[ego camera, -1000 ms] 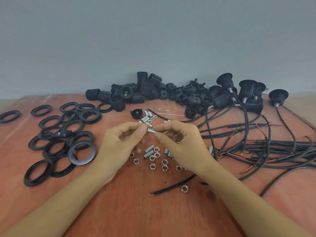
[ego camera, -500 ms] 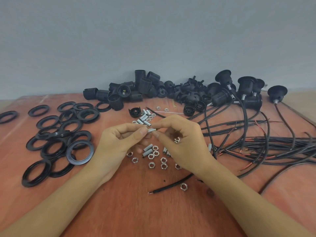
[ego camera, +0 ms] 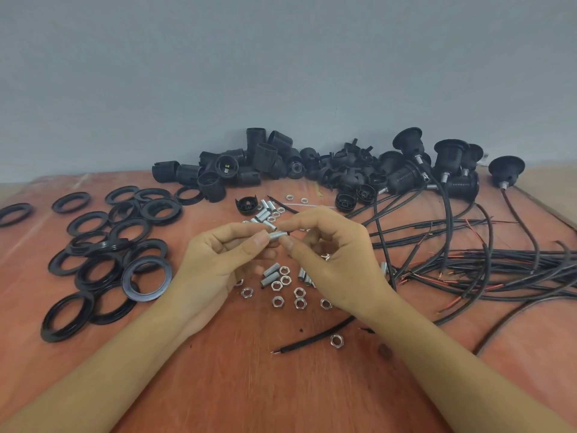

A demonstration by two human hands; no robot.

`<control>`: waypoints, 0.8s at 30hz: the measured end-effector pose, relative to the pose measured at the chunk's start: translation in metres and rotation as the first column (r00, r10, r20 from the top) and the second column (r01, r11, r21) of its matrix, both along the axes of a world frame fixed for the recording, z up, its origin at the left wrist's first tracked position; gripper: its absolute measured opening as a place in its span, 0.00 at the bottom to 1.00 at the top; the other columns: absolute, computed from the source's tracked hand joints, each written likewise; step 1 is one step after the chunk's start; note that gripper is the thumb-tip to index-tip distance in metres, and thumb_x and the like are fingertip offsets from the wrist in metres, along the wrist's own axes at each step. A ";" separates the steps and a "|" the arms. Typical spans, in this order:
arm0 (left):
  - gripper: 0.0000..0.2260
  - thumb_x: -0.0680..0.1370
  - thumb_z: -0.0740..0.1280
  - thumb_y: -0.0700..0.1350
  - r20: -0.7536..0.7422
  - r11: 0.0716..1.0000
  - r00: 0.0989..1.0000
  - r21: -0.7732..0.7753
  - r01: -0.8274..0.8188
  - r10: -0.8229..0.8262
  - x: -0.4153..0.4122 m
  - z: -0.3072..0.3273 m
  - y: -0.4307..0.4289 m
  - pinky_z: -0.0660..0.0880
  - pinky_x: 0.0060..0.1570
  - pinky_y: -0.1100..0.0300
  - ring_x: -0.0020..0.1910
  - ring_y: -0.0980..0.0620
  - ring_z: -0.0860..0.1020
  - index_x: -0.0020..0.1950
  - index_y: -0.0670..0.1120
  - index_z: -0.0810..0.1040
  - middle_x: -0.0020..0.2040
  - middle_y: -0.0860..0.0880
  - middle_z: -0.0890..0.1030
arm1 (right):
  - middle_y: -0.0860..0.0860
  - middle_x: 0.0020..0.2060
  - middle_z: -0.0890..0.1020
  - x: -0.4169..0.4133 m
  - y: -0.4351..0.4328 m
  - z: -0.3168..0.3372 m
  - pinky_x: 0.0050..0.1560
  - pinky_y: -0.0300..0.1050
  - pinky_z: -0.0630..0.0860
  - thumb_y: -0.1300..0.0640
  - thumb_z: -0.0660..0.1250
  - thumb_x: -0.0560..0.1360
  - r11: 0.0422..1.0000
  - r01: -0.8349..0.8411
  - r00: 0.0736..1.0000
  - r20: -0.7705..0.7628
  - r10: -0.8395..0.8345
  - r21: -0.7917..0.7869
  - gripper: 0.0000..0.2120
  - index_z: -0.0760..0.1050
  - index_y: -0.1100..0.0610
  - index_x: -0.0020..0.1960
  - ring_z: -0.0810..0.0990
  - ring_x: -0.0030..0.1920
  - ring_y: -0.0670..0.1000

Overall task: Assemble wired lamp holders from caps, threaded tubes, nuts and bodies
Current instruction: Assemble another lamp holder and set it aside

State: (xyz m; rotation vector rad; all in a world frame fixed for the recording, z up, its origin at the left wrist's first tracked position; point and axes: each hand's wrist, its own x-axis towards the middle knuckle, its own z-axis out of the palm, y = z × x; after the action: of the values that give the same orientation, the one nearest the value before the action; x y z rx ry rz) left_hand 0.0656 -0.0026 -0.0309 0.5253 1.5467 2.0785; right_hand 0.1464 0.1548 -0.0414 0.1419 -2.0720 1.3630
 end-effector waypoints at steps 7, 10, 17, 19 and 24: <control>0.11 0.69 0.70 0.42 0.076 0.999 0.996 -0.019 0.047 -0.046 -0.002 0.001 -0.001 0.77 0.31 0.67 0.36 0.55 0.83 0.50 0.40 0.83 0.43 0.43 0.85 | 0.50 0.45 0.82 -0.001 0.001 -0.002 0.34 0.46 0.75 0.66 0.71 0.74 0.987 0.027 0.994 -0.112 -0.009 0.161 0.09 0.82 0.55 0.52 0.76 0.33 0.50; 0.11 0.69 0.70 0.42 0.107 0.998 0.992 -0.009 0.062 -0.060 -0.003 0.001 -0.001 0.77 0.30 0.67 0.34 0.56 0.82 0.48 0.40 0.84 0.42 0.43 0.85 | 0.52 0.45 0.82 -0.001 0.002 -0.002 0.34 0.47 0.75 0.66 0.71 0.74 0.982 0.035 0.990 -0.140 -0.008 0.187 0.09 0.83 0.57 0.53 0.77 0.34 0.53; 0.09 0.70 0.68 0.42 0.251 0.991 0.960 -0.001 0.131 -0.126 -0.007 0.004 -0.002 0.77 0.29 0.69 0.31 0.57 0.81 0.43 0.40 0.86 0.38 0.45 0.84 | 0.53 0.46 0.82 0.000 0.005 0.001 0.33 0.42 0.74 0.66 0.71 0.75 0.966 0.062 0.977 -0.214 -0.007 0.251 0.07 0.83 0.61 0.52 0.78 0.34 0.51; 0.09 0.70 0.68 0.41 0.216 0.994 0.971 0.004 0.105 -0.103 -0.009 0.003 -0.003 0.78 0.31 0.68 0.35 0.56 0.83 0.45 0.41 0.86 0.40 0.45 0.85 | 0.50 0.45 0.83 -0.001 0.005 0.000 0.32 0.41 0.74 0.63 0.72 0.74 0.993 0.061 0.989 -0.141 -0.046 0.104 0.06 0.83 0.58 0.51 0.75 0.31 0.49; 0.09 0.69 0.69 0.39 0.012 0.999 0.998 0.007 0.054 -0.054 -0.003 0.000 -0.002 0.78 0.35 0.67 0.41 0.52 0.85 0.46 0.45 0.87 0.43 0.44 0.86 | 0.51 0.42 0.84 -0.001 0.003 -0.004 0.32 0.51 0.76 0.60 0.73 0.74 0.999 0.018 1.000 0.021 -0.017 -0.042 0.06 0.83 0.53 0.51 0.76 0.31 0.55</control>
State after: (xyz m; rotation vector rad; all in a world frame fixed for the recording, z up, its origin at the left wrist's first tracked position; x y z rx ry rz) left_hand 0.0627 -0.0044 -0.0305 0.5503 1.5025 2.0437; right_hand 0.1451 0.1582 -0.0451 0.0920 -2.0555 1.4020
